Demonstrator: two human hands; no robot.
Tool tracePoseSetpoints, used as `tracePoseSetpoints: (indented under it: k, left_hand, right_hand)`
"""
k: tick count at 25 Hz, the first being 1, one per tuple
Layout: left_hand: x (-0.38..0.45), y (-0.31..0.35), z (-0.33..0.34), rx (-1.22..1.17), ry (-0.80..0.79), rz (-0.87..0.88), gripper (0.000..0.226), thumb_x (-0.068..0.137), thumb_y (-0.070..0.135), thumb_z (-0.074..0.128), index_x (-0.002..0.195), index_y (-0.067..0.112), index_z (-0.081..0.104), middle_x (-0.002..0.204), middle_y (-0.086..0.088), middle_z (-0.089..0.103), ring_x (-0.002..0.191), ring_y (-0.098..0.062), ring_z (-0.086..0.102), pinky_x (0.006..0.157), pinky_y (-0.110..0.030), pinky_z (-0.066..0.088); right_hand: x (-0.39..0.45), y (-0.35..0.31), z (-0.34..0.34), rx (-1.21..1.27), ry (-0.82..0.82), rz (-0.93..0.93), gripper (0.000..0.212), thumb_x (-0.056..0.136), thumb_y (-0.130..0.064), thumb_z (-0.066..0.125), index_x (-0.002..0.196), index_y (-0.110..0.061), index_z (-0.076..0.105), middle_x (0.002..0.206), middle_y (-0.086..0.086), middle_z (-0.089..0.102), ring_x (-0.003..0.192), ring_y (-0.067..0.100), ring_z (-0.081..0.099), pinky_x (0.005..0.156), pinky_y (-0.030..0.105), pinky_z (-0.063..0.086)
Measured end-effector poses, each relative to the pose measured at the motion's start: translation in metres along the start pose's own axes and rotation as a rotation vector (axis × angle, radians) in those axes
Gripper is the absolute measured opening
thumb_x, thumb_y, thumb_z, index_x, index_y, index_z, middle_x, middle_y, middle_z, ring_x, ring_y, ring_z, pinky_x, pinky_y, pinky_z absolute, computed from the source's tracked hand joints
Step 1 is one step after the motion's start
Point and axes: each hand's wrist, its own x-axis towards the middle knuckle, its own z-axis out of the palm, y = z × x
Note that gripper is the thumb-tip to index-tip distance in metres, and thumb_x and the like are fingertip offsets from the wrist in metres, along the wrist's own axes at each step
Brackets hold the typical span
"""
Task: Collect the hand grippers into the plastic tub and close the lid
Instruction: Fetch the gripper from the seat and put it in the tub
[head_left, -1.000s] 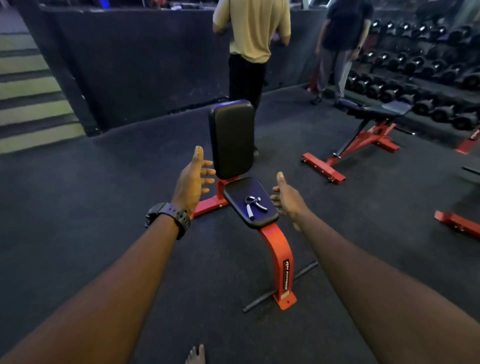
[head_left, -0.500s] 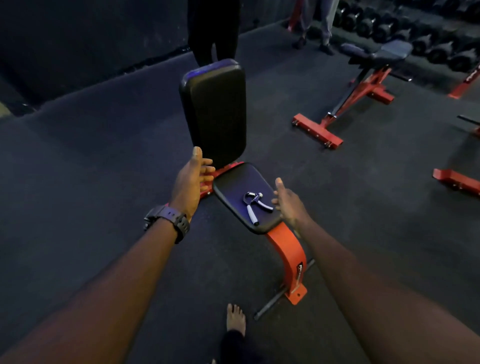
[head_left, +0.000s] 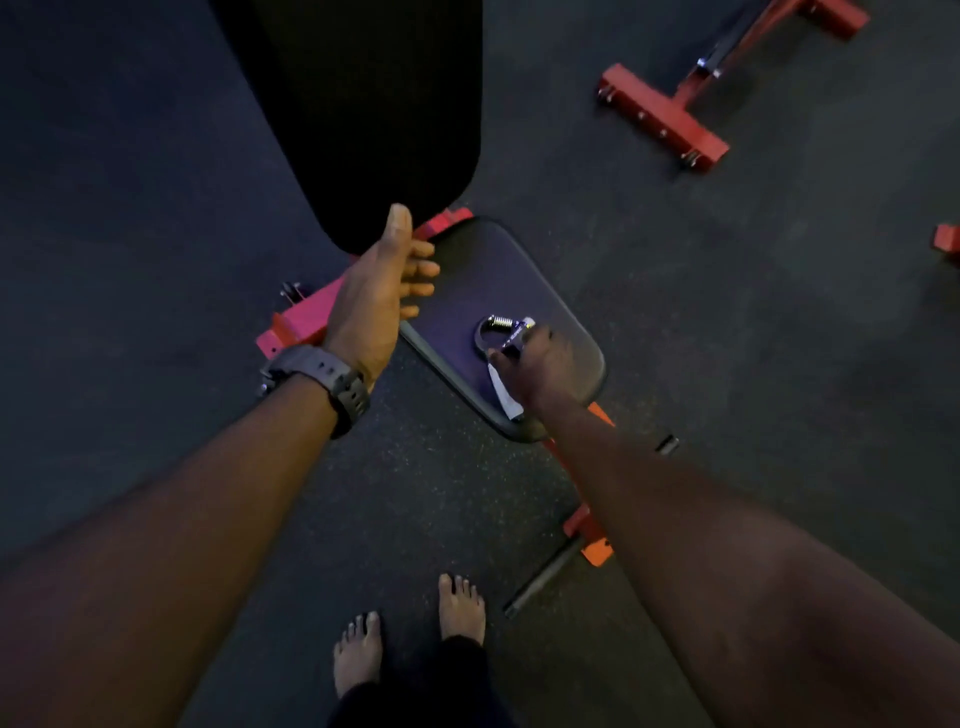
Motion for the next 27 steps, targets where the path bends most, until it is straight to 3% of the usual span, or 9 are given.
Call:
tracePoseSetpoints:
  k: [4,9,11,14,16,18,21,27]
  left_hand:
    - [0.034,-0.027,0.009,0.052,-0.02,-0.018,0.077,0.078,0.076,0.024,0.109,0.02,0.067,0.112,-0.007,0.072,0.096,-0.02,0.067,0.097,-0.047,0.051]
    - [0.044,-0.019,0.017,0.06,-0.054,-0.037,0.073,0.079,0.073,0.023,0.107,0.022,0.067,0.114,-0.008,0.071,0.107,-0.026,0.068,0.1,-0.049,0.051]
    - [0.043,0.002,0.024,0.064,-0.078,-0.007,0.073,0.078,0.076,0.024,0.105,0.024,0.067,0.113,-0.008,0.071,0.108,-0.027,0.067,0.1,-0.049,0.05]
    - [0.034,0.05,0.033,0.034,-0.12,0.042,0.081,0.066,0.086,0.027,0.104,0.026,0.068,0.113,-0.007,0.072,0.106,-0.026,0.067,0.099,-0.048,0.049]
    - [0.023,0.083,0.039,0.002,-0.147,0.075,0.085,0.062,0.087,0.03,0.105,0.024,0.068,0.113,-0.007,0.072,0.106,-0.025,0.067,0.099,-0.047,0.048]
    - [0.003,0.129,0.046,-0.022,-0.199,0.134,0.085,0.062,0.088,0.03,0.103,0.023,0.068,0.112,-0.008,0.071,0.107,-0.026,0.067,0.098,-0.047,0.048]
    - [-0.036,0.208,0.048,-0.073,-0.265,0.256,0.08,0.064,0.086,0.03,0.096,0.024,0.068,0.102,-0.006,0.071,0.096,-0.022,0.066,0.09,-0.043,0.049]
    - [-0.159,0.324,0.045,-0.109,-0.494,0.474,0.081,0.087,0.074,0.025,0.106,0.009,0.068,0.1,-0.011,0.071,0.093,-0.027,0.067,0.085,-0.042,0.052]
  right_hand:
    - [0.023,0.005,0.042,-0.275,0.035,0.067,0.1,0.061,-0.078,0.066,0.129,-0.007,0.048,0.125,0.017,0.054,0.118,0.035,0.049,0.099,0.042,0.037]
    - [0.028,0.016,0.04,-0.355,-0.02,0.018,0.08,0.075,-0.063,0.061,0.13,-0.006,0.047,0.128,0.018,0.055,0.117,0.037,0.049,0.092,0.043,0.039]
    - [0.02,0.009,0.011,-0.099,-0.038,0.098,0.071,0.077,-0.058,0.06,0.126,-0.007,0.055,0.123,0.019,0.06,0.115,0.039,0.055,0.087,0.039,0.041]
    - [-0.001,-0.004,-0.049,0.469,-0.056,0.269,0.05,0.075,-0.052,0.062,0.1,-0.01,0.071,0.092,0.014,0.066,0.09,0.033,0.062,0.061,0.031,0.038]
    - [-0.019,-0.014,-0.086,0.697,-0.074,0.225,0.039,0.064,-0.051,0.06,0.081,-0.018,0.069,0.077,0.005,0.061,0.079,0.027,0.056,0.062,0.033,0.038]
    - [-0.04,-0.027,-0.136,0.832,-0.019,0.191,0.038,0.056,-0.051,0.055,0.076,-0.02,0.064,0.076,0.003,0.062,0.078,0.027,0.057,0.07,0.041,0.044]
    - [-0.093,-0.059,-0.223,0.962,0.117,0.133,0.041,0.064,-0.053,0.053,0.082,-0.018,0.066,0.085,0.001,0.07,0.084,0.024,0.065,0.08,0.046,0.052]
    - [-0.248,-0.106,-0.369,1.059,0.523,0.014,0.031,0.068,-0.046,0.057,0.078,-0.018,0.067,0.082,0.004,0.07,0.084,0.028,0.067,0.074,0.046,0.053]
